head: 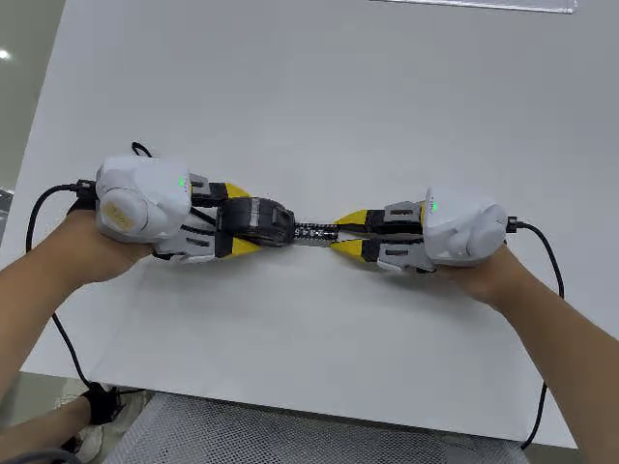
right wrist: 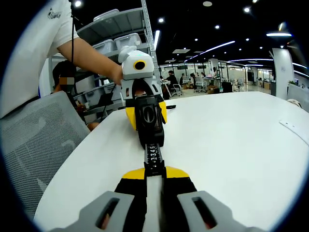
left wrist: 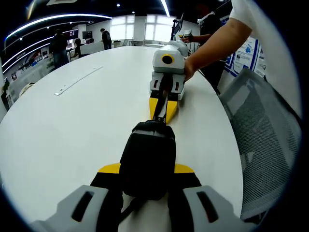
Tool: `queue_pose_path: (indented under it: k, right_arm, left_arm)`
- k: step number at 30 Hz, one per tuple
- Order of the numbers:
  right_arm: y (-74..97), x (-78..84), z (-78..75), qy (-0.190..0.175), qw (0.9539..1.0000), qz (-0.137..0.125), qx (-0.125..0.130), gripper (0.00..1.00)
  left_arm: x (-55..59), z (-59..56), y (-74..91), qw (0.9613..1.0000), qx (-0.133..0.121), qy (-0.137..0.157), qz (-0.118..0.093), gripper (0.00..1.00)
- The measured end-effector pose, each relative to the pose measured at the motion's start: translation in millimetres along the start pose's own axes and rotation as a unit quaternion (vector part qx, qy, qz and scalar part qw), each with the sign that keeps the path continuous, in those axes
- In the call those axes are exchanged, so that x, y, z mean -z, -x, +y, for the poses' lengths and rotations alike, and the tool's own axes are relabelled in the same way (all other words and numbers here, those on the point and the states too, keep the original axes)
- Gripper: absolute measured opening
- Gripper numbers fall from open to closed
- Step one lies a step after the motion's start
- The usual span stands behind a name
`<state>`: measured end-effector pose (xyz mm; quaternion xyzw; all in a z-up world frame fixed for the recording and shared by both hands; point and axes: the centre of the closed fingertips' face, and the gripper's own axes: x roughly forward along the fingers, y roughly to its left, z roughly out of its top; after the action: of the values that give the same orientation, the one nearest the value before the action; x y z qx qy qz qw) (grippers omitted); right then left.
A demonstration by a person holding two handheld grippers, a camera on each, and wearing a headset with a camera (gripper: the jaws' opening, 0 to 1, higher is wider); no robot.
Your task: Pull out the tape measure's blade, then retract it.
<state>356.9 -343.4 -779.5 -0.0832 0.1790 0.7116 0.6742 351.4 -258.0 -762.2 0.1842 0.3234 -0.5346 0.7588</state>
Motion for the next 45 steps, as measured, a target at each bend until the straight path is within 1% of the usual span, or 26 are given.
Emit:
queue_pose_path:
  k: [27,34,45]
  right_arm:
    - [25.3,8.3,-0.5,-0.008,0.9999,-0.002,0.009,0.09]
    - [29.9,7.9,1.7,-0.009,0.9999,-0.001,0.011,0.09]
    - [42.6,8.6,3.9,-0.016,0.9997,-0.002,0.017,0.09]
  left_arm:
    - [-0.1,-1.0,-0.1,1.0000,0.000,-0.001,0.002,0.32]
    - [0.3,-0.8,-0.3,1.0000,0.001,-0.002,0.003,0.32]
    - [0.1,-1.3,-0.4,1.0000,0.002,-0.003,0.004,0.32]
